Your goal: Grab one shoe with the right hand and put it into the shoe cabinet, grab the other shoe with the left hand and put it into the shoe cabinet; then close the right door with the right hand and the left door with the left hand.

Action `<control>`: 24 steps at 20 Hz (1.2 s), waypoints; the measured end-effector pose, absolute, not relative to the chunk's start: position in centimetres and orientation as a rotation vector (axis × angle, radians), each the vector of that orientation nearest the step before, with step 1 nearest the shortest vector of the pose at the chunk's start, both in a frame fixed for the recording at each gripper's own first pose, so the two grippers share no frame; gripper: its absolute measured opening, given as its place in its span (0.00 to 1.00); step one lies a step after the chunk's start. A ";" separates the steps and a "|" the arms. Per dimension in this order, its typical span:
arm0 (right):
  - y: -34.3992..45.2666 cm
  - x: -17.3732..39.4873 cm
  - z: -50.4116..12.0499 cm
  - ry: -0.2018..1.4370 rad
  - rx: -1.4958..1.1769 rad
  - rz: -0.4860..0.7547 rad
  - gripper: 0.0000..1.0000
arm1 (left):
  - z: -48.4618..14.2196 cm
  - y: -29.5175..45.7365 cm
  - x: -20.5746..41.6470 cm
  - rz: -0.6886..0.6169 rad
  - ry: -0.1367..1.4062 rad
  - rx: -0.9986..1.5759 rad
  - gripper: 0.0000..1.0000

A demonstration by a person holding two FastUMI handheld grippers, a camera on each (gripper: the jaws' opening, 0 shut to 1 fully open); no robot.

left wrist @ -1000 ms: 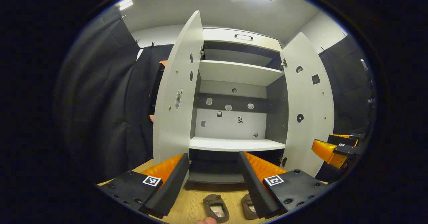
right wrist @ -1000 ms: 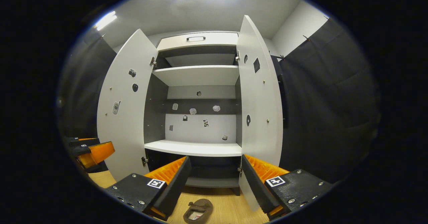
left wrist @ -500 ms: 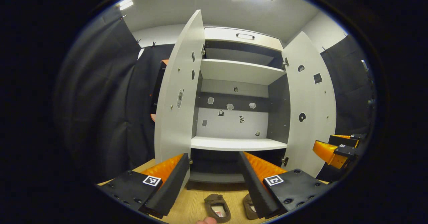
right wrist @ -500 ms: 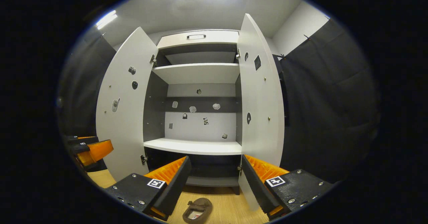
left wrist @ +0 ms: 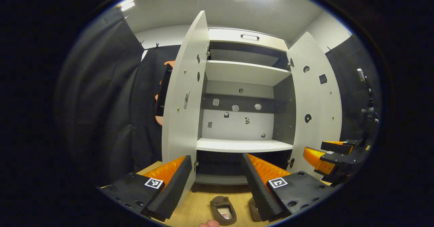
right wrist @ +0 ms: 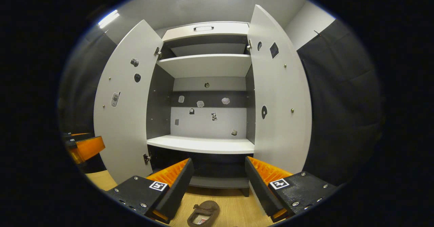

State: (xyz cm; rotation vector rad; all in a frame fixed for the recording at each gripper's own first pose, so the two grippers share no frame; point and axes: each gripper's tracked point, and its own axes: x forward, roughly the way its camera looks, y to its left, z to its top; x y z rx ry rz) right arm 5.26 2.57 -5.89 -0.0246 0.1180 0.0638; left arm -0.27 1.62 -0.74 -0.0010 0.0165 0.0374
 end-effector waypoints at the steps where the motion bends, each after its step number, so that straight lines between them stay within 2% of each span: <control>1: 2.8 6.0 -7.5 0.146 -0.037 0.068 0.94 | -0.8 1.8 -0.3 0.042 0.019 0.002 0.96; 7: 4.1 7.4 -19.8 0.380 -0.084 0.084 0.94 | -0.6 2.0 -0.2 0.043 0.010 0.000 0.96; 14: 3.2 4.1 -32.3 0.632 -0.149 0.091 0.95 | -1.2 2.5 -0.2 0.056 0.019 -0.011 0.96; 18: 2.4 2.6 -36.9 0.771 -0.168 0.077 0.95 | -1.5 3.0 -0.2 0.068 0.029 -0.014 0.96; 23: 2.7 3.8 -39.6 0.811 -0.151 0.090 0.90 | -1.6 3.2 -0.3 0.076 0.033 -0.003 0.96; 24: 2.7 4.1 -40.0 0.818 -0.153 0.089 0.90 | -1.6 3.2 -0.2 0.076 0.034 -0.001 0.94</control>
